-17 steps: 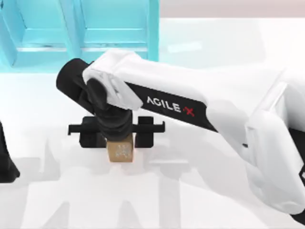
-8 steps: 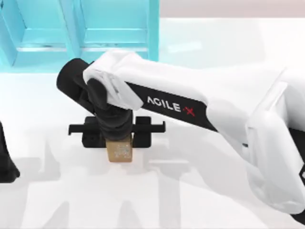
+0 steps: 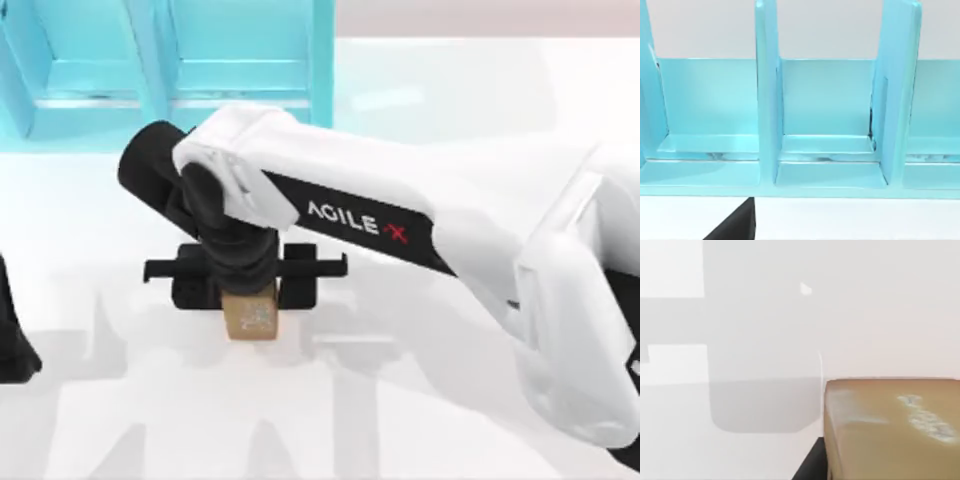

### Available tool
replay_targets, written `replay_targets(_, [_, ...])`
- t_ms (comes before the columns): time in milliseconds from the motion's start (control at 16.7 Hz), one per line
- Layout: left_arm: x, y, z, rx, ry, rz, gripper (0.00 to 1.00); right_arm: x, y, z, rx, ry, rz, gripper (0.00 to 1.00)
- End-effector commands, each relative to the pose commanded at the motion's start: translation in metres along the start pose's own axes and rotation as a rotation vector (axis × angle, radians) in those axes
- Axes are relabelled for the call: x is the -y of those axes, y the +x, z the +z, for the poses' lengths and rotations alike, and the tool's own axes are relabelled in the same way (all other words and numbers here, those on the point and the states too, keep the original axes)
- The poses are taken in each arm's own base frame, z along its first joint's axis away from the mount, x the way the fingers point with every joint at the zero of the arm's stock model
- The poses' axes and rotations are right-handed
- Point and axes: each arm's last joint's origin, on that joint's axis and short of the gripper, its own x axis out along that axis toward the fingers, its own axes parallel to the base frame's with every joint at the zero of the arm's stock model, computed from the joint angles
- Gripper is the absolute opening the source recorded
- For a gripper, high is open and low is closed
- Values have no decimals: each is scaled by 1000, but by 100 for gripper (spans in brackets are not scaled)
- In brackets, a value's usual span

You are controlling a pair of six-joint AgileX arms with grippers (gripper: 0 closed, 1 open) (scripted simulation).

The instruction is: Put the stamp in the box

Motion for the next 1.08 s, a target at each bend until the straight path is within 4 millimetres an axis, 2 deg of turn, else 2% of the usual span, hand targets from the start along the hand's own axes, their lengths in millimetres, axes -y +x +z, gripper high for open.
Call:
replay_targets(240, [0,0,0,0,0,0,100,-7,-15,4,-9,-9,-23,0])
replay_targets(540, [0,0,0,0,0,0,100,-9,-68,17,12,0,8,0])
replay_targets(720, [0,0,0,0,0,0,100,-3,-89,19,7,2,8,0])
replay_targets(840, [0,0,0,0,0,0,100,1,-96,19,3,2,5,0])
replay_targets(1080, [0,0,0,0,0,0,100,1,-97,19,2,2,5,0])
